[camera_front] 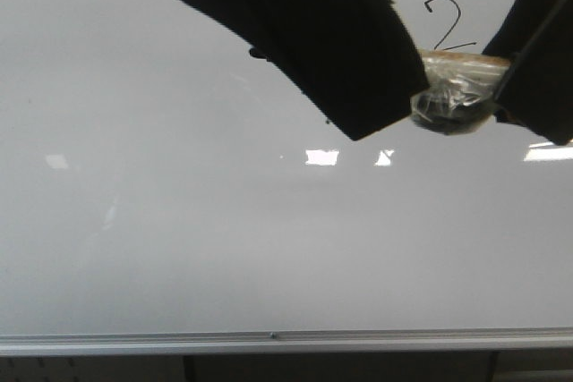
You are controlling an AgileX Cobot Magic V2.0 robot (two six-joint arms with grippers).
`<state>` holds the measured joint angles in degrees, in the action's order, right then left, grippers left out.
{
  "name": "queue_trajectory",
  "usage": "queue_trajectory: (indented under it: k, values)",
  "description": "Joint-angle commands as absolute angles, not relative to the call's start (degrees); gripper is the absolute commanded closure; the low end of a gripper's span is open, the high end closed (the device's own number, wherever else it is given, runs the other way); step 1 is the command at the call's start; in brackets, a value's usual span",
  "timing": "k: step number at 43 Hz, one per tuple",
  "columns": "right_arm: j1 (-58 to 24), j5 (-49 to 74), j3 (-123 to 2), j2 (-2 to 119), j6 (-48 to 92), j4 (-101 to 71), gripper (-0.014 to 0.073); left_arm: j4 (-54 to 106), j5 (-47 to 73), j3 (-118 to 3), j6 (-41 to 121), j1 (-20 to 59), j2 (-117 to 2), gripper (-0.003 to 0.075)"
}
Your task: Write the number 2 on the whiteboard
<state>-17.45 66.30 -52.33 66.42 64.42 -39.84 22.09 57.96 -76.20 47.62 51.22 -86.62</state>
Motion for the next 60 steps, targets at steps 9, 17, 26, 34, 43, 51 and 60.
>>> queue_trajectory:
  k: [9, 17, 26, 34, 43, 51, 60]
  values:
    - [-17.62, 65.6, -54.14, 64.99, 65.19, -43.3, 0.0611, 24.87, 56.61, -78.27, 47.85, 51.51, -86.01, 0.0283]
    - [-17.62, 65.6, -54.14, 64.99, 65.19, -43.3, 0.0611, 24.87, 56.61, -78.27, 47.85, 51.51, -86.01, 0.0437]
    - [-17.62, 65.62, -54.14, 64.99, 65.19, -43.3, 0.0607, 24.87, 56.61, -78.27, 47.85, 51.51, -86.01, 0.0594]
    - [-17.62, 65.62, -54.14, 64.99, 65.19, -43.3, 0.0589, 24.87, 56.61, -78.27, 47.85, 51.51, -86.01, 0.069]
    - [-17.62, 65.26, -54.14, 64.99, 65.19, -43.3, 0.0267, 24.87, 56.61, -78.27, 47.85, 51.51, -86.01, 0.0741]
    - [-16.35, 64.9, -55.12, 64.93, 63.22, -40.03, 0.0035, 24.01, 56.78, -78.27, 47.17, 50.76, -86.01, 0.0741]
    - [-9.09, 63.09, -57.01, 63.82, 52.57, -32.83, 0.0033, 14.43, 59.83, -79.55, 39.09, 46.76, -86.01, 0.0741]
